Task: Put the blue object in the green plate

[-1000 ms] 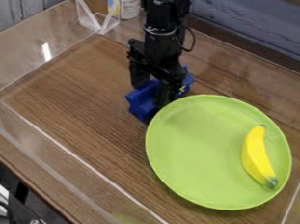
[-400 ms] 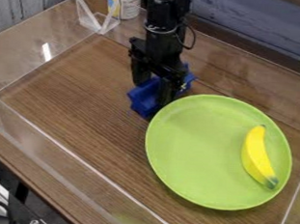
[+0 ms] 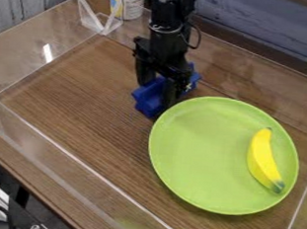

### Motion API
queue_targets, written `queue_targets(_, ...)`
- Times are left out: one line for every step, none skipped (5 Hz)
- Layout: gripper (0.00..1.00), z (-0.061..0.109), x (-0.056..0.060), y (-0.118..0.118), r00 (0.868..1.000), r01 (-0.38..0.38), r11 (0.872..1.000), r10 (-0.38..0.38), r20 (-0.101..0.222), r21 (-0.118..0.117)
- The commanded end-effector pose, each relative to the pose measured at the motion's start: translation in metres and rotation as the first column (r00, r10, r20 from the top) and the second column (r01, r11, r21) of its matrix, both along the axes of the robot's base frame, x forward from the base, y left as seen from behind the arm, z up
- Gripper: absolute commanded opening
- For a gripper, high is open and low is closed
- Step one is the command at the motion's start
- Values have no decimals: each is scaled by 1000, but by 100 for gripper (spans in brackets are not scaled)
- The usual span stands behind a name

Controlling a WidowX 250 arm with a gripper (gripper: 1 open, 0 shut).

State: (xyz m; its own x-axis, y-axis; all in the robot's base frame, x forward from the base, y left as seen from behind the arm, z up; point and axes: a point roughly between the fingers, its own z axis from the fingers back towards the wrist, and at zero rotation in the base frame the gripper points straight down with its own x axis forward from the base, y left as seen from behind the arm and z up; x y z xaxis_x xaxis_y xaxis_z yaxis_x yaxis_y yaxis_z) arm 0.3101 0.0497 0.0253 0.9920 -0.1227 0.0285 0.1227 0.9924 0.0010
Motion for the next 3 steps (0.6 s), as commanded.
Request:
queue_targets(0, -25, -7, 5, 998, -30, 999, 30, -55, -10)
queue_targets(0, -29, -6, 6, 998, -35, 999, 34, -59, -12)
queue_targets(0, -33, -5, 7, 997, -39, 999, 38, -64, -13)
